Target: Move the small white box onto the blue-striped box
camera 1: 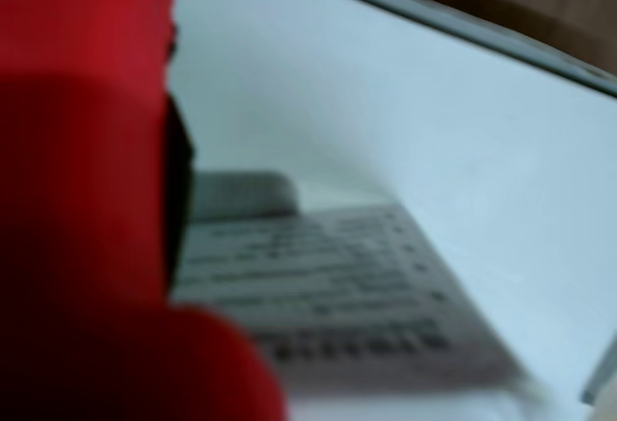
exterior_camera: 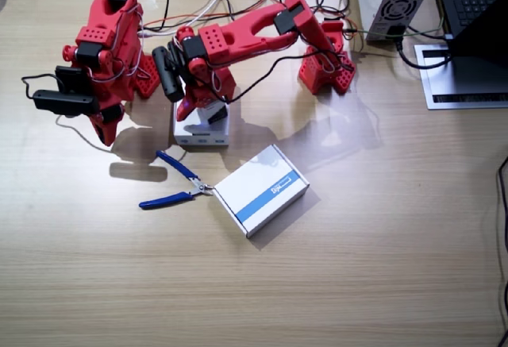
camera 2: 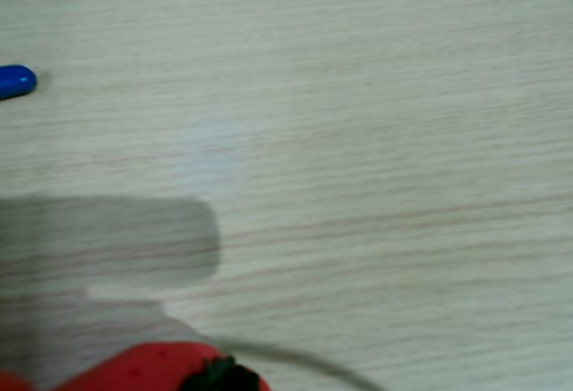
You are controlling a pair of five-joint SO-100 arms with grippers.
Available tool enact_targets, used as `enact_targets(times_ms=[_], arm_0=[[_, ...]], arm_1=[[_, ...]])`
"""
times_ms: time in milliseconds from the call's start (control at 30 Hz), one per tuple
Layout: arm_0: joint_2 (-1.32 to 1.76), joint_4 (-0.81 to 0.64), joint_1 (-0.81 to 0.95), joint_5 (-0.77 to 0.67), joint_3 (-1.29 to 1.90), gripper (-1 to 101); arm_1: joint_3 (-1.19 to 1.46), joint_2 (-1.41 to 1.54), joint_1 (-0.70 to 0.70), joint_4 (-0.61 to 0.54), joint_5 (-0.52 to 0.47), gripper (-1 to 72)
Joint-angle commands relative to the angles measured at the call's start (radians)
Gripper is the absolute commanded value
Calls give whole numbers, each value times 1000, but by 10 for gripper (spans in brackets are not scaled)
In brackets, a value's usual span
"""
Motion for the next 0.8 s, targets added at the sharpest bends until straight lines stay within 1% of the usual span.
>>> enact_targets(times_ms=[0, 67, 233, 333, 433, 600, 767], arm_0=[[-8, 37, -54, 44, -91, 536], [-40, 37, -43, 55, -106, 427], [-9, 37, 55, 52, -49, 271], [37, 37, 72, 55, -28, 266], [95, 37, 26, 69, -14, 267], [207, 38, -114, 126, 26, 266], [291, 38, -316, 222, 38, 267]], arm_1=[[-12, 26, 12, 17, -25, 2], [-12, 26, 8, 14, -25, 2], [-12, 26, 3, 11, -21, 2], [-12, 26, 3, 11, -21, 2], [-12, 26, 5, 9, -17, 2], [-12, 28, 3, 8, -14, 2], [-12, 28, 2, 8, -9, 2]])
